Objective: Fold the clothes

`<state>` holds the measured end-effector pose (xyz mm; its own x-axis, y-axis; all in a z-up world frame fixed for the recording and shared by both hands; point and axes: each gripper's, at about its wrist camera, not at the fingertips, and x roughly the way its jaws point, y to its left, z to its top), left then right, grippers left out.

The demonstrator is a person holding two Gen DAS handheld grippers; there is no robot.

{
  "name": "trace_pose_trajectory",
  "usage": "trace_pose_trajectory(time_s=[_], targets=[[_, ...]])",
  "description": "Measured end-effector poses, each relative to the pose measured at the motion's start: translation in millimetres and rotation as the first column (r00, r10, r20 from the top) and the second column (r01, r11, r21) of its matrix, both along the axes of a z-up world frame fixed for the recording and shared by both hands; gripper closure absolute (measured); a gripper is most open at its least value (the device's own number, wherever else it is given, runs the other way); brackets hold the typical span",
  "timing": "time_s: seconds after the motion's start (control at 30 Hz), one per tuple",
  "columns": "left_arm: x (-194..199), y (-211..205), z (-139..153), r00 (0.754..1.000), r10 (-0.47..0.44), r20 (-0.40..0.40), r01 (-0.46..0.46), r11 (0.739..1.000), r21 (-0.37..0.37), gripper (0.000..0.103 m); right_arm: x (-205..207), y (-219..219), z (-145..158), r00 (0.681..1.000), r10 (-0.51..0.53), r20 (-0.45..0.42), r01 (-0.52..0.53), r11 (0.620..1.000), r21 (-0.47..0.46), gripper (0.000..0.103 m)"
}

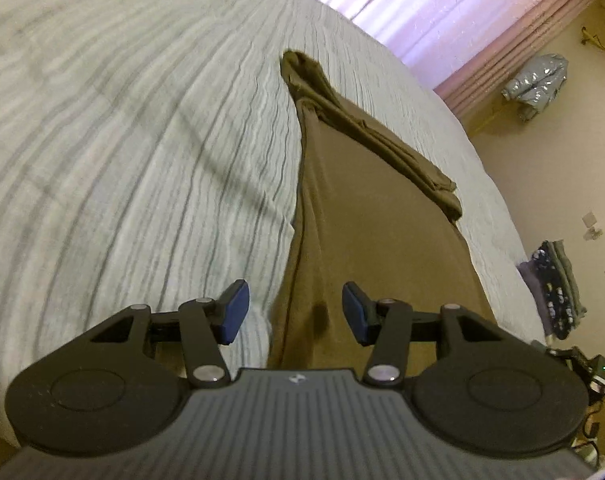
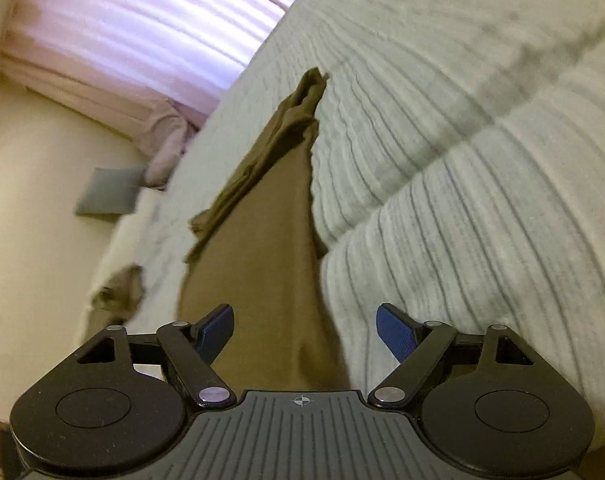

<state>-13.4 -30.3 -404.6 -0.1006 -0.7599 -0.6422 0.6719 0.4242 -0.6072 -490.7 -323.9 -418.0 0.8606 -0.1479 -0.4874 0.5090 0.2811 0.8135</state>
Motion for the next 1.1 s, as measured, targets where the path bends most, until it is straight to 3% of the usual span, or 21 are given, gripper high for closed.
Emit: trace_pose_trajectory(time_s=[0.03,0.33,0.43,0.5,0.53,0.6,0.67,0.8,1.1], targets=[[0,-1,-3,1.0,-0.01,-0.009,0.01,1.0,-0.003,0.057,0,-4,-3,1.0,0.01,0.013,-0.011,1.0,0.024,0.043],[-11,19,-23,0.988,-0.061,-0.139,0.052,0.997,-0.065,0.059,-2,-3,-16,0.99,0.104,0.091,-0.109,0.993,0.054,0.044],[-7,15,-25,0.987,-0.05,-0.152,0.043,0.998,-0.048,0.073,0,-5,-18,0.989,0.114,0.093,-0.12,0.991,0.056,0.046],[-3,9,-27,0.985,-0.042,-0.169,0.038,0.999,-0.028,0.091,5,-8,-20,0.99,0.121,0.076,-0.126,0.99,0.069,0.07],[-2,6,-27,0.984,-0.04,-0.176,0.037,0.999,-0.02,0.094,9,-8,-22,0.99,0.122,0.065,-0.127,0.989,0.079,0.092],[-2,6,-25,0.984,-0.048,-0.174,0.046,0.999,-0.018,0.099,15,-8,-27,0.991,0.125,0.051,-0.13,0.987,0.094,0.093],[-3,10,-21,0.986,-0.055,-0.156,0.052,0.998,-0.02,0.101,12,-5,-23,0.991,0.123,0.044,-0.126,0.989,0.076,0.099],[-1,25,-12,0.991,-0.036,-0.132,0.029,0.998,-0.052,0.101,4,7,-9,0.992,0.126,0.001,-0.126,0.992,0.015,0.1],[-11,63,33,0.998,-0.038,-0.049,0.03,0.985,-0.17,0.102,-22,37,38,0.993,0.109,0.052,-0.104,0.99,-0.097,0.101]])
